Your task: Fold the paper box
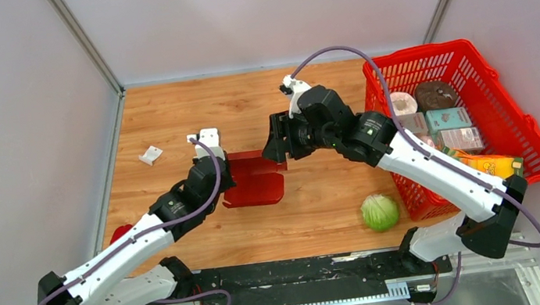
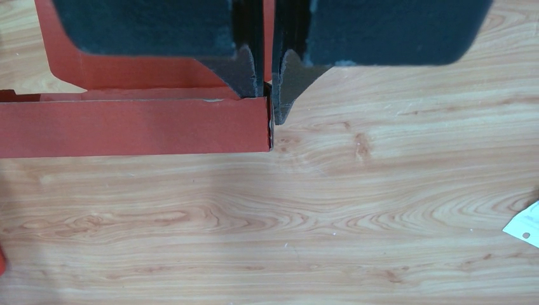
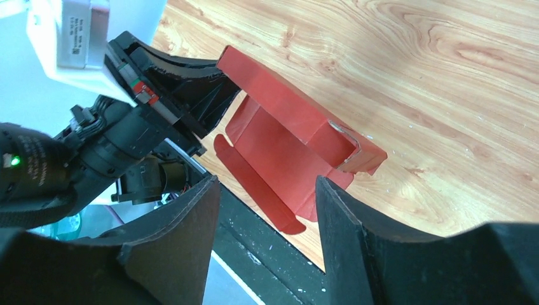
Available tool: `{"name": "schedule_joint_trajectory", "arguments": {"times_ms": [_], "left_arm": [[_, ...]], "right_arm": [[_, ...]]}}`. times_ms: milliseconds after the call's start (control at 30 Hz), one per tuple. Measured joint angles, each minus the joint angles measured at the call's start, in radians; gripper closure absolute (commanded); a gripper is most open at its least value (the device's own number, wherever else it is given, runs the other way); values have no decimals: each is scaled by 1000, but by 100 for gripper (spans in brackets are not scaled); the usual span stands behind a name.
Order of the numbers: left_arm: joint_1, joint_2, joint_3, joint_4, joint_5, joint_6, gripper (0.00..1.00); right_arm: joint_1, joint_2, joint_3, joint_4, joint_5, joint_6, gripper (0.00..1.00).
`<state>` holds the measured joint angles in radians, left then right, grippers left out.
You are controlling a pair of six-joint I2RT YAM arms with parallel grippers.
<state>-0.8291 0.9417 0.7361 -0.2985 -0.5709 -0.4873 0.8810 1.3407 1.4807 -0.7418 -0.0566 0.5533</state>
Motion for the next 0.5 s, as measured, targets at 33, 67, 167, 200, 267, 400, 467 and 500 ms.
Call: {"name": "schedule_joint_trajectory", "arguments": {"times_ms": [33, 67, 167, 200, 267, 400, 467, 500], "left_arm": [[0, 0, 2, -4, 0, 0, 100], [0, -1, 4, -9, -1, 0, 100], [0, -10, 10, -15, -2, 0, 100], [0, -13, 11, -16, -2, 0, 100], [0, -21, 11, -17, -2, 0, 100], [0, -27, 11, -21, -2, 0, 100], [0, -32, 11, -23, -2, -1, 100], [0, -35, 11, -25, -2, -1, 100]], "right_arm": [[0, 7, 0, 2, 2, 1, 42], [-1, 15, 0, 3, 4, 4, 42], [-6, 48, 0, 16, 4, 13, 44], [-8, 57, 0, 21, 2, 16, 44], [-17, 74, -1, 34, -10, 27, 45], [-29, 96, -4, 55, -24, 45, 47], [-32, 98, -13, 65, -24, 52, 48], [-32, 98, -17, 69, -23, 54, 52]]}}
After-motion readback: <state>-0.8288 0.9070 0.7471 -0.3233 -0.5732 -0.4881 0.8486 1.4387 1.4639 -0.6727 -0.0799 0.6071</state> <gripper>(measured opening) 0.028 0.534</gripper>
